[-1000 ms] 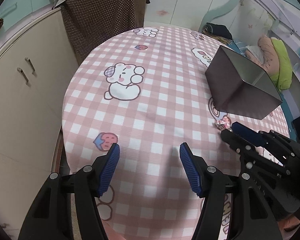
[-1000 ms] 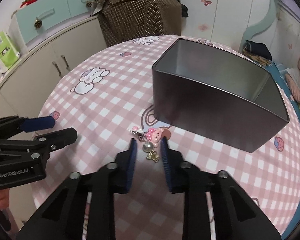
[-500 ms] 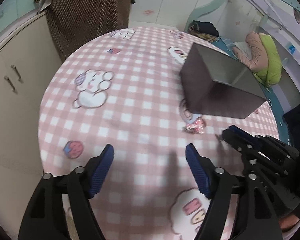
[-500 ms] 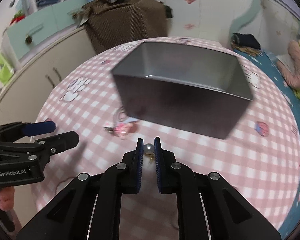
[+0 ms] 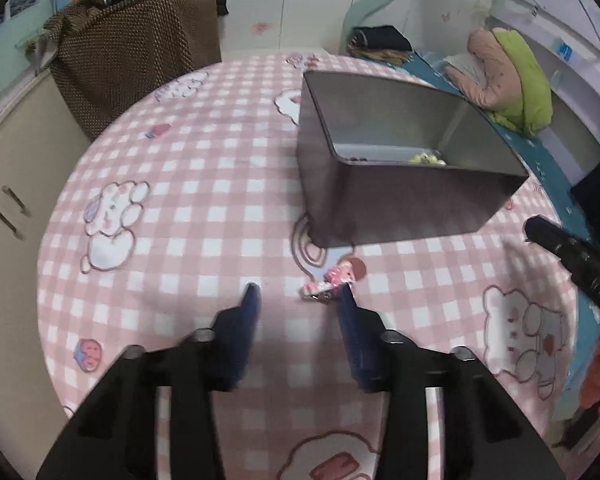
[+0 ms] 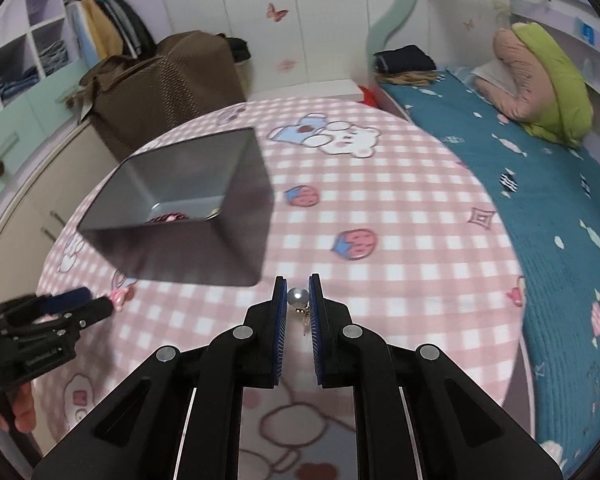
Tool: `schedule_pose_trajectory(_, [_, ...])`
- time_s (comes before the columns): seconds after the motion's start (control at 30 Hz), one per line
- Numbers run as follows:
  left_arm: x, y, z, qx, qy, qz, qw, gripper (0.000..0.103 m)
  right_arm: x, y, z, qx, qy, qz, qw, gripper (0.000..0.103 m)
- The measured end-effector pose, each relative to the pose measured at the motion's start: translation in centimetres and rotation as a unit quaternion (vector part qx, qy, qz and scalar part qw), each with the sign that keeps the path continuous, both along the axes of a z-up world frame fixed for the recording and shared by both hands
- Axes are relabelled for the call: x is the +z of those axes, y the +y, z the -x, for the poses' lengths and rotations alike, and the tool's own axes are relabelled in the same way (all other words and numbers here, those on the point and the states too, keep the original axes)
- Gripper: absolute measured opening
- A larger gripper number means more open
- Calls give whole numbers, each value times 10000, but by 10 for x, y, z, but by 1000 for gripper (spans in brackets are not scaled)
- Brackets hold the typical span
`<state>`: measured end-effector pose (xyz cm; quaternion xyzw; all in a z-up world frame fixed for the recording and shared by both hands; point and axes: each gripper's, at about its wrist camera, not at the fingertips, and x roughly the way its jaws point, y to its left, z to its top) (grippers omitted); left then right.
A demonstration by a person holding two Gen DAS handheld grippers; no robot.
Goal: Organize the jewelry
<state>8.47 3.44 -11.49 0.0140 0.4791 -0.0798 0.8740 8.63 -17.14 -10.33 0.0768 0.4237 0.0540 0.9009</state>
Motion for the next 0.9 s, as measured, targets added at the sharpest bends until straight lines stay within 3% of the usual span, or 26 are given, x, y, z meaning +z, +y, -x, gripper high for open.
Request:
schedule_pose_trajectory(0.07, [-1, 0, -1, -52, 0, -66, 10000, 7, -1, -6, -1, -36, 3, -34, 10000, 12])
schedule_pose_trajectory(0.13, [-2, 4, -1, -22, 36, -15, 10000, 1, -3, -7, -3, -46, 11, -69, 10000, 12])
schedule_pose_trajectory(0.47, [9, 20, 5, 42, -73, 317, 9995, 1, -5, -1, -2, 83, 5, -169, 9998, 12])
schedule_pose_trajectory(0.53, [8, 19, 2, 86, -22, 329, 9994, 9, -4, -1, -1, 76, -16, -189, 9998, 12])
schedule_pose_trajectory(0.57, [7, 20, -1, 152, 44, 422, 9990, 29, -3, -1, 0, 68, -21, -194, 9998, 12])
schedule_pose_trajectory(0.63, [7, 21, -4, 176, 62, 632, 9978, 56, -3, -4, 1, 33, -28, -209, 9998, 12])
schedule_pose_trajectory(0.8, [1, 10, -14, 81, 148, 667, 9976, 57, -4, -10, 1, -68, 10, -232, 9997, 12])
schedule_pose_trajectory(0.9, [-3, -2, -16, -21, 36, 273, 9996, 56, -5, -9, 0, -45, 21, -232, 9997, 12])
